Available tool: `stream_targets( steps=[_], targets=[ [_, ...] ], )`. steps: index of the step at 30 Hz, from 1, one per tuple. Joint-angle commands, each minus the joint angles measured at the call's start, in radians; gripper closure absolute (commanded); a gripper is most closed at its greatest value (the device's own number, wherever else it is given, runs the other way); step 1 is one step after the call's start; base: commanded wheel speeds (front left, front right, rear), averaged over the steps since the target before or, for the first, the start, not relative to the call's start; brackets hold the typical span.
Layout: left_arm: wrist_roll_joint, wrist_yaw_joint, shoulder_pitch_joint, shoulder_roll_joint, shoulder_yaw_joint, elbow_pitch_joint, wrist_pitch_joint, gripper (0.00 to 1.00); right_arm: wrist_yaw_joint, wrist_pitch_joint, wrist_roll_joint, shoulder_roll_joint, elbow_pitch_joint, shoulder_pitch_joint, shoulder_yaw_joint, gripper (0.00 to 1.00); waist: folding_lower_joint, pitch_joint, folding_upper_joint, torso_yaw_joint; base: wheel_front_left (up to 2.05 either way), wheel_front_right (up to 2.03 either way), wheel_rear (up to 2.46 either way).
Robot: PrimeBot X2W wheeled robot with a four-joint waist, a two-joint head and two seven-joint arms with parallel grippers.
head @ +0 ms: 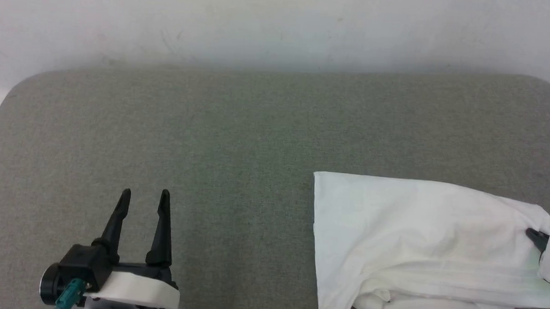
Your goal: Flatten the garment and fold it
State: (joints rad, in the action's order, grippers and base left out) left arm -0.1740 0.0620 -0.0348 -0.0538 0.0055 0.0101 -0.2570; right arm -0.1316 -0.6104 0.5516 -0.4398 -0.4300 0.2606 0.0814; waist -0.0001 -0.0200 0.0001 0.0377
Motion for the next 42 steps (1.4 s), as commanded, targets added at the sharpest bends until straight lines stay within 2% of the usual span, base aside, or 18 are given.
stream_targets(
  steps=[1,6,10,14,19,24,25,26,27,28,29,35,42],
  targets=[
    [0.006,0.007,-0.010,0.003,0.001,0.001,-0.005,0.00,0.001,-0.010,-0.013,0.013,0.023,-0.011,0.017,1.00,0.0001,-0.002,-0.0001,0.010,0.00,0.00,0.00],
    [0.001,0.002,-0.007,0.003,0.000,0.004,-0.005,0.00,0.001,-0.041,-0.018,0.070,0.151,-0.015,-0.027,1.00,0.0001,-0.009,-0.0001,0.027,0.00,0.00,0.00],
    [0.000,0.002,0.006,0.003,-0.003,0.010,-0.005,0.00,0.001,-0.053,-0.005,0.117,0.245,0.005,-0.137,1.00,0.0001,-0.014,-0.0001,0.033,0.00,0.00,0.00],
    [-0.001,0.004,0.021,0.003,-0.011,0.016,-0.005,0.00,0.001,-0.055,0.003,0.168,0.289,0.031,-0.268,1.00,0.0001,-0.018,-0.0001,0.028,0.00,0.00,0.00],
    [-0.008,0.009,0.047,0.003,-0.028,0.029,-0.005,0.00,0.001,-0.011,0.022,0.250,0.229,0.076,-0.373,1.00,0.0001,-0.032,-0.0001,0.004,0.00,0.00,0.00],
    [-0.020,0.013,0.077,0.003,-0.047,0.042,-0.005,0.00,0.001,0.052,0.011,0.311,0.080,0.104,-0.422,1.00,0.0001,-0.057,-0.0001,-0.029,0.00,0.00,0.00],
    [-0.020,0.013,0.077,0.003,-0.047,0.042,-0.005,0.00,0.001,0.052,0.011,0.311,0.080,0.104,-0.422,1.00,0.0001,-0.057,-0.0001,-0.029,0.00,0.00,0.00],
    [-0.022,0.012,0.082,0.003,-0.048,0.044,-0.005,0.00,0.001,0.062,0.002,0.318,0.046,0.109,-0.426,0.91,0.0001,-0.063,-0.0001,-0.034,0.00,0.00,0.00],
    [-0.024,0.012,0.085,0.003,-0.048,0.046,-0.005,0.00,0.001,0.075,-0.012,0.320,0.015,0.115,-0.435,0.61,0.0001,-0.068,-0.0001,-0.039,0.00,0.00,0.00],
    [-0.024,0.011,0.088,0.003,-0.048,0.047,-0.005,0.00,0.001,0.089,-0.021,0.325,-0.013,0.120,-0.441,0.10,0.0001,-0.072,-0.0001,-0.041,0.00,0.00,0.00],
    [-0.024,0.010,0.089,0.003,-0.048,0.049,-0.005,0.00,0.001,0.105,-0.023,0.330,-0.035,0.124,-0.450,0.00,0.0001,-0.075,-0.0001,-0.045,0.00,0.00,0.00],
    [-0.024,0.003,0.088,0.003,-0.041,0.049,-0.005,0.00,0.001,0.236,-0.026,0.335,-0.057,0.147,-0.510,0.00,0.0001,-0.085,-0.0001,-0.041,0.00,0.00,0.00],
    [-0.025,-0.006,0.081,0.004,-0.041,0.051,-0.005,0.00,0.001,0.442,-0.113,0.297,0.050,0.142,-0.534,0.00,0.0001,-0.063,-0.0001,-0.014,0.00,0.00,0.00]
  ],
)
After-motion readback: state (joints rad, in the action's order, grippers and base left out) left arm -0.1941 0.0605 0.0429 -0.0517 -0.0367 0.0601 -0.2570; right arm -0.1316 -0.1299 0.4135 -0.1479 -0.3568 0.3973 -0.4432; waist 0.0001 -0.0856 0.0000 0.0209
